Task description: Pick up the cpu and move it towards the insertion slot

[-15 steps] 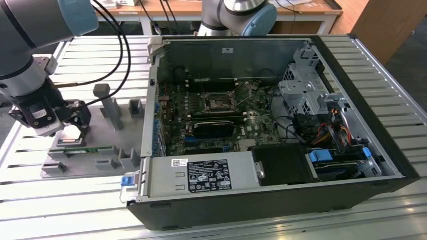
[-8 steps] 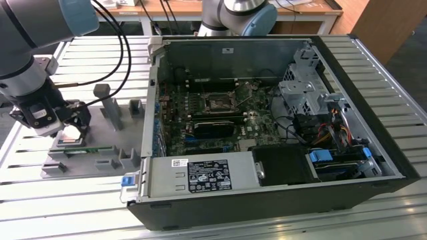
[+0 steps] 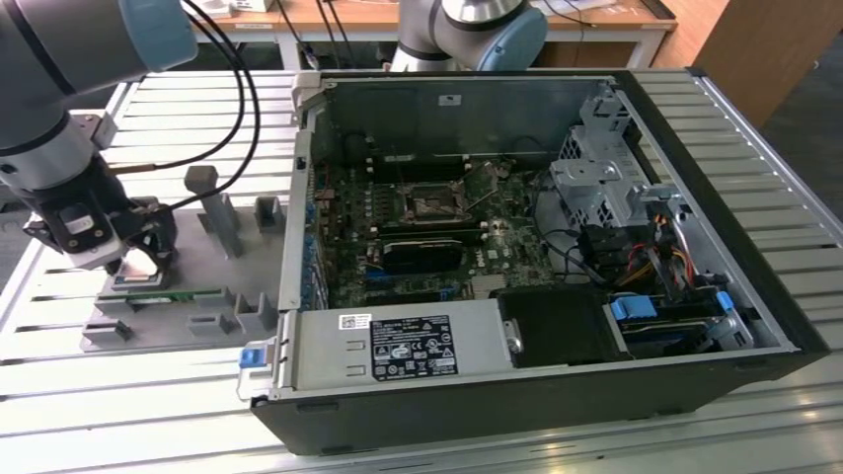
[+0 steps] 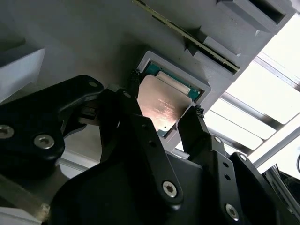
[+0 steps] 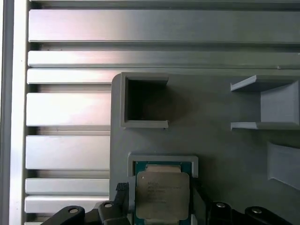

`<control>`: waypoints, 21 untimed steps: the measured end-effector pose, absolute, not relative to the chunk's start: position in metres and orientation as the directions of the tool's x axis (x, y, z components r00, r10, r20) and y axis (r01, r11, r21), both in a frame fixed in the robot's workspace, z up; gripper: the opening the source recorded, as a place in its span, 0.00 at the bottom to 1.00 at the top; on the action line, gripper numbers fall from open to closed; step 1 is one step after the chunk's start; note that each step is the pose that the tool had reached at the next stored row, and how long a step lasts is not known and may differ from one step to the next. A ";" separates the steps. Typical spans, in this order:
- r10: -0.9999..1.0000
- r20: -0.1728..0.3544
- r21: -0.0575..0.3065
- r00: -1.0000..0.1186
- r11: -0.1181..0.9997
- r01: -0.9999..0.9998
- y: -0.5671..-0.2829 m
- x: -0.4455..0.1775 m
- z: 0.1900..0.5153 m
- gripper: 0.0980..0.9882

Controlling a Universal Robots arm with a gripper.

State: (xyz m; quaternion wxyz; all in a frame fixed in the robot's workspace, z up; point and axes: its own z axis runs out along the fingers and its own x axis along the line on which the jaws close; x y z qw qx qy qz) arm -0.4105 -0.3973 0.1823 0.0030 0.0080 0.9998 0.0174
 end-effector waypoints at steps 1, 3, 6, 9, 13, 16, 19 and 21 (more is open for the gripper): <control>0.016 -0.006 0.035 -1.000 0.999 0.016 -0.397 -0.410 0.182 0.63; 0.016 -0.005 0.036 -1.000 0.999 0.016 -0.397 -0.410 0.182 0.56; 0.016 -0.006 0.036 -1.000 0.999 0.016 -0.397 -0.409 0.182 0.56; 0.016 -0.005 0.036 -1.000 0.999 0.016 -0.397 -0.409 0.184 0.56; 0.016 -0.006 0.036 -1.000 0.999 0.016 -0.397 -0.409 0.184 0.56; 0.016 -0.005 0.037 -1.000 0.999 0.016 -0.397 -0.409 0.184 0.55; 0.016 -0.005 0.038 -1.000 0.999 0.016 -0.397 -0.409 0.184 0.49; 0.016 -0.005 0.039 -1.000 0.999 0.016 -0.397 -0.409 0.184 0.49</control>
